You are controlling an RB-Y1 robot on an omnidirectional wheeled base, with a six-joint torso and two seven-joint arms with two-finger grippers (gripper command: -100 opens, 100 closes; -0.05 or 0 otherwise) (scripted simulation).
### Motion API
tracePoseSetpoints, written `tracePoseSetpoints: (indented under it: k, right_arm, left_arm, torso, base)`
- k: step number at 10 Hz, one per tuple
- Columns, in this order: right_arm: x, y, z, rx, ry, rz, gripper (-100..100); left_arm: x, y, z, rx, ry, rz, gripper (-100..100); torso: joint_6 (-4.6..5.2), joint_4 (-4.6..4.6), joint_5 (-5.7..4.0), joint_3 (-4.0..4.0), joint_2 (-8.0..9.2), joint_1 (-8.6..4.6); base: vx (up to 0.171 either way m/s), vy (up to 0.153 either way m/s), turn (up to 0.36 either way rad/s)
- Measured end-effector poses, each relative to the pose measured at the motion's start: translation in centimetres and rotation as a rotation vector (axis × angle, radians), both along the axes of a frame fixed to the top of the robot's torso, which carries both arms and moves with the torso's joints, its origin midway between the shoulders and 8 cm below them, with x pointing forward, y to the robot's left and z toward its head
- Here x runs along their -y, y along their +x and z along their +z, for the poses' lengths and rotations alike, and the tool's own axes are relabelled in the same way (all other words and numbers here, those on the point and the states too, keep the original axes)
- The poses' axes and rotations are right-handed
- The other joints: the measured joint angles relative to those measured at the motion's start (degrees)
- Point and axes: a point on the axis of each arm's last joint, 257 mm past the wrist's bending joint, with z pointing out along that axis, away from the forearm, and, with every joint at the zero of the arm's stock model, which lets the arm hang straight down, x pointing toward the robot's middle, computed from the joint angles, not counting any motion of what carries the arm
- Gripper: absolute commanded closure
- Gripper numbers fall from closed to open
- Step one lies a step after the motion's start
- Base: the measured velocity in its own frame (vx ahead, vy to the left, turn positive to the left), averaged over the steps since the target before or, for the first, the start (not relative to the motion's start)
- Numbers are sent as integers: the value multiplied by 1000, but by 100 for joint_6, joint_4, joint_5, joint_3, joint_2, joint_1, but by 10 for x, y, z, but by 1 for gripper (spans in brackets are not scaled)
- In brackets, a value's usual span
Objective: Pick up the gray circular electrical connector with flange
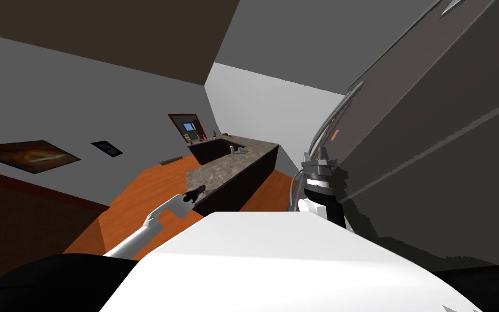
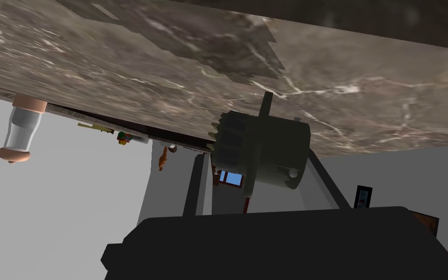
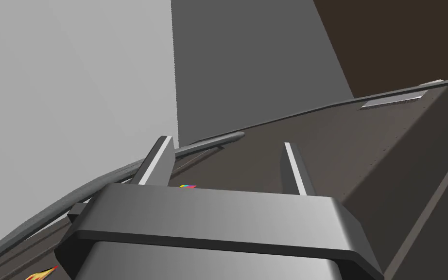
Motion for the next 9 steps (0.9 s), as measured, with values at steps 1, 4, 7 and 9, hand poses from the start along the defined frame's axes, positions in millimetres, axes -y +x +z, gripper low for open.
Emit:
tracePoseSetpoints:
  k: [1, 4, 7, 9]
  right_arm:
    - [0, 0, 0, 0, 0, 0, 0]
    - [0, 0, 0, 0, 0, 0, 0]
    - [0, 0, 0, 0, 0, 0, 0]
    - [0, 0, 0, 0, 0, 0, 0]
  left_arm:
    - [10, 0, 2, 4, 0, -30, 100]
    - [49, -9, 4, -6, 1, -138, 100]
    - [73, -12, 9, 2, -10, -206, 100]
    - [86, -18, 11, 2, -14, -235, 0]
  torso:
    - [-9, 2, 2, 9, 16, 6]
    - [-9, -2, 0, -3, -6, -6]
    - [2, 8, 3, 22, 37, 1]
    - [3, 11, 4, 28, 48, 10]
  base:
    - [159, -12, 438]
    - [187, -25, 316]
    - [92, -22, 213]
    - [29, -8, 31]
